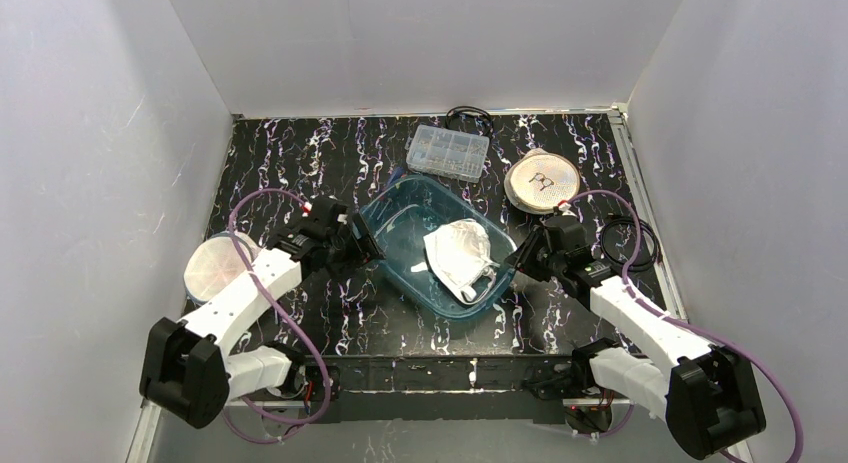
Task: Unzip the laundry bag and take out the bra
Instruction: Move the bin to the center of the board, then pick up the bin from the center of the board.
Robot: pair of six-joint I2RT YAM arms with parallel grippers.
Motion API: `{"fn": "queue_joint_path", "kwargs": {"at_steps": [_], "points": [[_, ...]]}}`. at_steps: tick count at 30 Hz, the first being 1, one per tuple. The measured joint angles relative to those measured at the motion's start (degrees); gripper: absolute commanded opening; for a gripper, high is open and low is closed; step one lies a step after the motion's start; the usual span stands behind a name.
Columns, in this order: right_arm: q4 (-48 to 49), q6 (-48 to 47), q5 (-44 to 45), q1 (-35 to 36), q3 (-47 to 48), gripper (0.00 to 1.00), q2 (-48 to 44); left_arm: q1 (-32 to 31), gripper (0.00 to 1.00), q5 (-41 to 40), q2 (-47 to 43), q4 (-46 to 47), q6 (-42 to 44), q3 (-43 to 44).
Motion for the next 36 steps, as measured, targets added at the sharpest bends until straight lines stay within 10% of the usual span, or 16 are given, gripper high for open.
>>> {"fn": "queue_joint_path", "kwargs": {"at_steps": [14,28,36], "points": [[-0.11,0.59,-0.07,1.29,0.0,0.39,-0.09,-1.33,0.67,-6.21,8.61,-3.43,-4.85,3.08],[-3.63,-0.81,-3.69,1.66,0.55,0.68,-2.4,-1.14,0.03,-6.19,13.22,-1.77,-5.68,5.95],[-8.17,-1.97,-4.55,1.7,5.14,0.73,-4.61,-1.4,0.0,-5.81,12.48,-3.58,-4.98,7.41]]}}
